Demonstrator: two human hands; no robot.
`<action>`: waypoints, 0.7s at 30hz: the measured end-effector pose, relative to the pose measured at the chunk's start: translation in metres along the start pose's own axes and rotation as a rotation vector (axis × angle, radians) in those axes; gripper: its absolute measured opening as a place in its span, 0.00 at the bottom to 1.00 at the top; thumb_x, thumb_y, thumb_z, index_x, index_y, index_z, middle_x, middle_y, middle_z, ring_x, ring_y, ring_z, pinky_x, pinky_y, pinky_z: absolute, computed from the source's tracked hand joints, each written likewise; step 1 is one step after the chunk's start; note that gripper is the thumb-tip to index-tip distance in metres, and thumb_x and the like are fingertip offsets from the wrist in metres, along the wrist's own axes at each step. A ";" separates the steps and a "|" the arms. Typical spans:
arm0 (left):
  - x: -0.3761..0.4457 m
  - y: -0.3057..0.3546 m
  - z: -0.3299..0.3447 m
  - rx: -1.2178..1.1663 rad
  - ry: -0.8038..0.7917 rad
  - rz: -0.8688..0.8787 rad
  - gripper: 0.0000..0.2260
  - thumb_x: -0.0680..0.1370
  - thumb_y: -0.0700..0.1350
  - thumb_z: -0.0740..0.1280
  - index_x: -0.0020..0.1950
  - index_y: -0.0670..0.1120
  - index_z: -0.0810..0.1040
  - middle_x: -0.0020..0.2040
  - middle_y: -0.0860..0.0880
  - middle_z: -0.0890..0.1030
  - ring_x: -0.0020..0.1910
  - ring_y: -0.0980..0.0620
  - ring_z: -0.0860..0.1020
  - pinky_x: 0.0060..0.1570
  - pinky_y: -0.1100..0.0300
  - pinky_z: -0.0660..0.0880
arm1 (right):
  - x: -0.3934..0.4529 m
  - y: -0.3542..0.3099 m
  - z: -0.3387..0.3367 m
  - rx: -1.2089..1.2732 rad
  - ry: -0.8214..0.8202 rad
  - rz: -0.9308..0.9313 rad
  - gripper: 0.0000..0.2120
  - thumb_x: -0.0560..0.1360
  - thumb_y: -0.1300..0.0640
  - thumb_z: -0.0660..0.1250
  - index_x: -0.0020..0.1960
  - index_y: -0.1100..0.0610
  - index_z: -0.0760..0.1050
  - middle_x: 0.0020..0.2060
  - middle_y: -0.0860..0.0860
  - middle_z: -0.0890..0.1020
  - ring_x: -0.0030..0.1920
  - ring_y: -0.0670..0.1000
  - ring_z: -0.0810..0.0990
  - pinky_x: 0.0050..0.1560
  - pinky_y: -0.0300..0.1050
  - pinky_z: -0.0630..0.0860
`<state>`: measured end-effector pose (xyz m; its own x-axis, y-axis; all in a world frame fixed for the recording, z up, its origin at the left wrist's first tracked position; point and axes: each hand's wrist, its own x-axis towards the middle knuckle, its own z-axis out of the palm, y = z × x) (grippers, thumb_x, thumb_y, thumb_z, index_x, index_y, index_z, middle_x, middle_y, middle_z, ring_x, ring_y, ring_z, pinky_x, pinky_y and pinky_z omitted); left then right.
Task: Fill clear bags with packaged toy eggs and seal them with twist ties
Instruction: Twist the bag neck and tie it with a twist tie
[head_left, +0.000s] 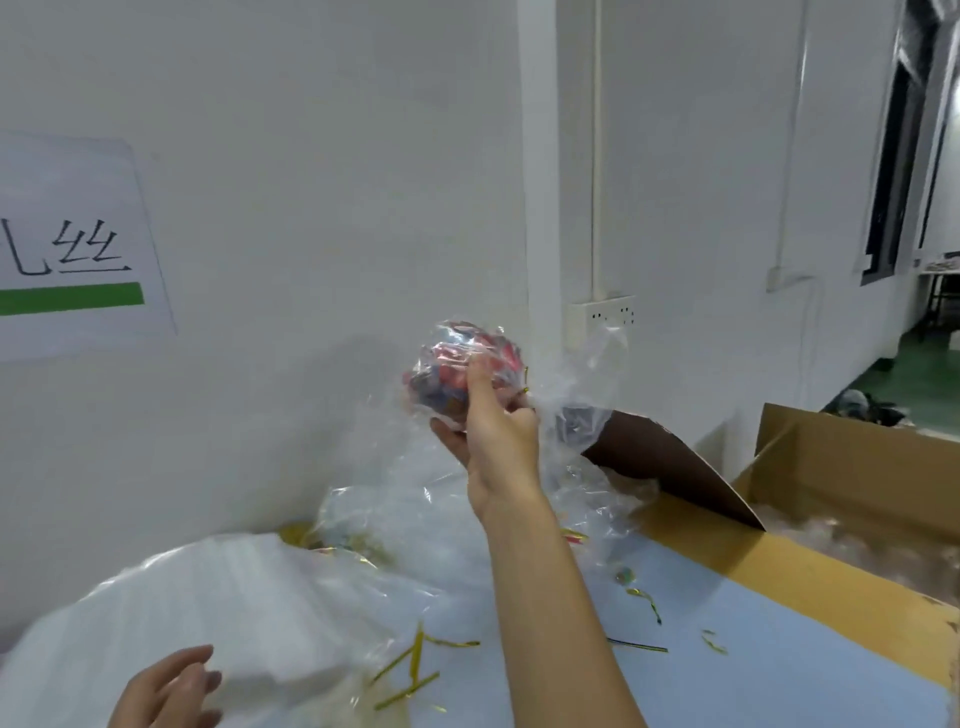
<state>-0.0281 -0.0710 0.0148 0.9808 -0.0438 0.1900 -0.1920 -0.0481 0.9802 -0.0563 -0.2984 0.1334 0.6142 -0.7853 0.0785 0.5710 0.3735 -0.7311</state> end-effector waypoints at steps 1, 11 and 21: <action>0.000 0.001 -0.001 -0.006 -0.004 0.013 0.10 0.83 0.30 0.53 0.54 0.36 0.73 0.51 0.34 0.74 0.30 0.54 0.78 0.30 0.74 0.71 | 0.005 -0.007 0.000 0.036 0.041 -0.029 0.22 0.76 0.47 0.73 0.62 0.61 0.74 0.55 0.58 0.84 0.41 0.50 0.87 0.34 0.41 0.81; -0.010 0.014 -0.013 0.103 -0.073 0.097 0.12 0.80 0.27 0.58 0.46 0.39 0.78 0.42 0.37 0.79 0.30 0.58 0.79 0.35 0.76 0.71 | 0.042 -0.049 0.007 0.054 0.069 -0.215 0.12 0.82 0.54 0.64 0.64 0.56 0.71 0.60 0.52 0.75 0.58 0.52 0.77 0.53 0.48 0.80; -0.002 0.008 -0.054 0.252 -0.166 0.133 0.11 0.78 0.35 0.68 0.37 0.43 0.84 0.33 0.47 0.84 0.30 0.54 0.81 0.34 0.66 0.75 | -0.022 0.046 0.010 -0.665 -0.251 0.095 0.09 0.81 0.60 0.62 0.56 0.55 0.81 0.49 0.52 0.85 0.44 0.51 0.84 0.41 0.38 0.77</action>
<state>-0.0302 -0.0177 0.0250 0.9317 -0.2270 0.2834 -0.3406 -0.2758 0.8988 -0.0379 -0.2586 0.1047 0.7974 -0.5968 0.0889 0.1049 -0.0079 -0.9945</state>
